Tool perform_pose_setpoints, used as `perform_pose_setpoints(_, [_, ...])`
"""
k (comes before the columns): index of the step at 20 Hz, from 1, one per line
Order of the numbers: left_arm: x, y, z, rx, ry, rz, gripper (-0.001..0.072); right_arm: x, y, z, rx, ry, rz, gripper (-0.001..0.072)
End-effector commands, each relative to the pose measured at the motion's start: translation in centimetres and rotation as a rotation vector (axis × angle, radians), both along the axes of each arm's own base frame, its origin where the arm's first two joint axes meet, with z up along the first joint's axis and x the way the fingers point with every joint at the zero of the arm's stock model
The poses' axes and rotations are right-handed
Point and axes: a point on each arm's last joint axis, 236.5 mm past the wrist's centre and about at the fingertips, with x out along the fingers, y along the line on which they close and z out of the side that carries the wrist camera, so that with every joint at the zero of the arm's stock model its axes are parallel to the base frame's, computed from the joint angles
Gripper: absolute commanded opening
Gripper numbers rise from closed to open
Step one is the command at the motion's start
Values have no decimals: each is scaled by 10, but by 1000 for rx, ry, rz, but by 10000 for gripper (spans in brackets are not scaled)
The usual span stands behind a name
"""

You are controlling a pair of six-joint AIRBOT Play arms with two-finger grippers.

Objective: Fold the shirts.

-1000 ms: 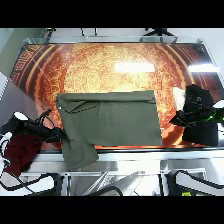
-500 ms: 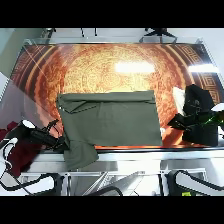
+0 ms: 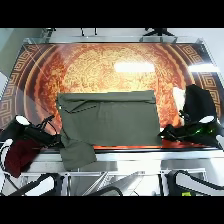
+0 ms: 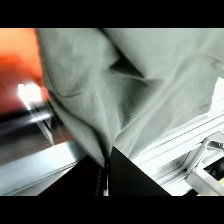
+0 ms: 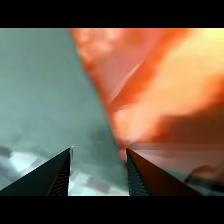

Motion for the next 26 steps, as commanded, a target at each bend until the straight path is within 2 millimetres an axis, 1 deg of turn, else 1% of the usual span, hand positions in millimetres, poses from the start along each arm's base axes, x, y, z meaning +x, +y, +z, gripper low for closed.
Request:
perform_pose_setpoints(1, [-2,-1,12,3,-22,-7,16,-24,15,-23,-11,63,42,400])
perform_pose_setpoints(2, [-2,-1,13,3,-25,-8,17,-25,22,-25,-3,63,65,353])
perform_pose_setpoints(3, [-2,-1,15,3,-29,-9,16,-22,32,-22,22,35,96,222])
perform_pose_setpoints(4, [-3,-1,19,6,-41,-11,16,-17,40,-17,50,1,116,111])
perform_pose_setpoints(5, [-2,-1,25,14,-67,-13,16,-12,46,-10,76,-27,129,74])
perform_pose_setpoints(6, [1,1,31,25,-104,-7,16,-6,49,-1,96,-53,136,13])
perform_pose_setpoints(8, [4,12,47,51,-182,45,15,6,43,20,88,-118,139,15])
perform_pose_setpoints(10, [0,28,63,69,-224,129,15,24,25,43,44,-203,75,15])
perform_pose_setpoints(12, [4,41,72,109,-264,244,15,35,3,63,4,-267,-11,15])
perform_pose_setpoints(13, [5,42,76,114,-277,256,15,37,-4,70,-2,-286,-39,15])
perform_pose_setpoints(14, [4,40,79,108,-284,250,15,40,-5,79,14,-312,-68,15])
perform_pose_setpoints(15, [6,35,86,89,-297,244,15,47,1,91,48,-363,-72,15])
perform_pose_setpoints(17, [23,22,111,46,-371,204,15,58,17,116,121,-459,-49,15])
perform_pose_setpoints(18, [37,21,126,49,-430,188,15,62,24,122,133,-485,-26,15])
perform_pose_setpoints(19, [53,20,140,53,-485,171,15,67,29,123,122,-500,-8,15])
perform_pose_setpoints(20, [71,19,152,46,-520,149,15,78,33,123,100,-523,8,16])
perform_pose_setpoints(21, [87,17,158,42,-528,116,14,91,39,123,83,-553,25,16])
perform_pose_setpoints(22, [102,15,157,32,-514,88,15,106,45,125,67,-580,37,15])
perform_pose_setpoints(24, [137,17,148,20,-481,63,15,140,54,126,37,-624,58,15])
perform_pose_setpoints(26, [179,18,138,14,-473,42,16,175,51,120,27,-616,36,16])
